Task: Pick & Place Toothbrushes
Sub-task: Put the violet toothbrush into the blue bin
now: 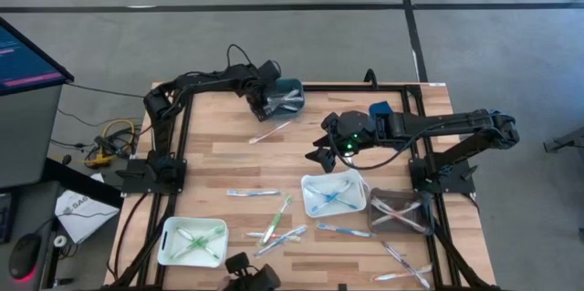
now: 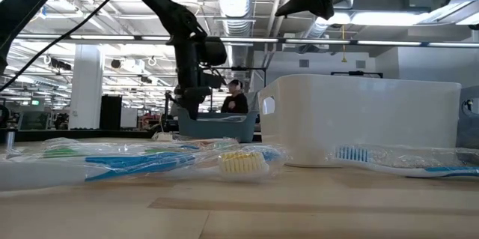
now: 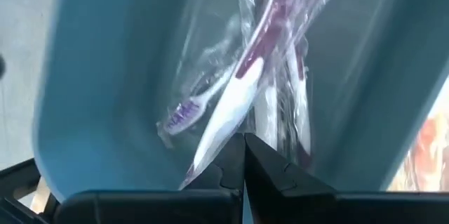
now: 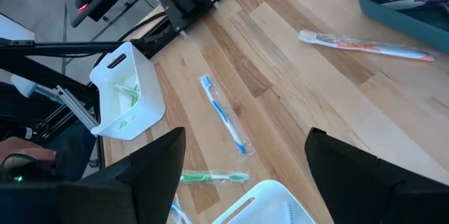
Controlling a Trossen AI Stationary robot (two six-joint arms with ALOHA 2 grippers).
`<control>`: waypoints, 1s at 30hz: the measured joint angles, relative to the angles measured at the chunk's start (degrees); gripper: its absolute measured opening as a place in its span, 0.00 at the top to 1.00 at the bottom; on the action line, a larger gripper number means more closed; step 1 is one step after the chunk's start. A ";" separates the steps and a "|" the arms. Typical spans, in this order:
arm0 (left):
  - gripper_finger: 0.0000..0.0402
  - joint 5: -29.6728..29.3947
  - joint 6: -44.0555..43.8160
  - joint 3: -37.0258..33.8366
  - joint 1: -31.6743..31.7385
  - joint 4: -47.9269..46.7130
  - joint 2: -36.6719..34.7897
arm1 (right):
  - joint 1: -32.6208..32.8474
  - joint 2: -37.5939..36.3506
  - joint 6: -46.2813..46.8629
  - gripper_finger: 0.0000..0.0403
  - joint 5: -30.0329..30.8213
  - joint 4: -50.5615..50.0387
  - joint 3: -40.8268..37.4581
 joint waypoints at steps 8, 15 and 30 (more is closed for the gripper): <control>1.00 -5.53 -0.83 0.00 0.42 3.08 -0.02 | 0.04 0.00 0.00 0.29 -0.12 -0.10 0.00; 1.00 3.75 -0.49 0.57 -0.22 7.91 -0.15 | 0.09 0.00 0.00 0.29 -0.13 -0.20 -0.02; 1.00 20.29 -17.35 0.69 0.18 23.59 0.49 | 0.09 0.00 -0.45 0.29 -0.15 -0.20 -0.02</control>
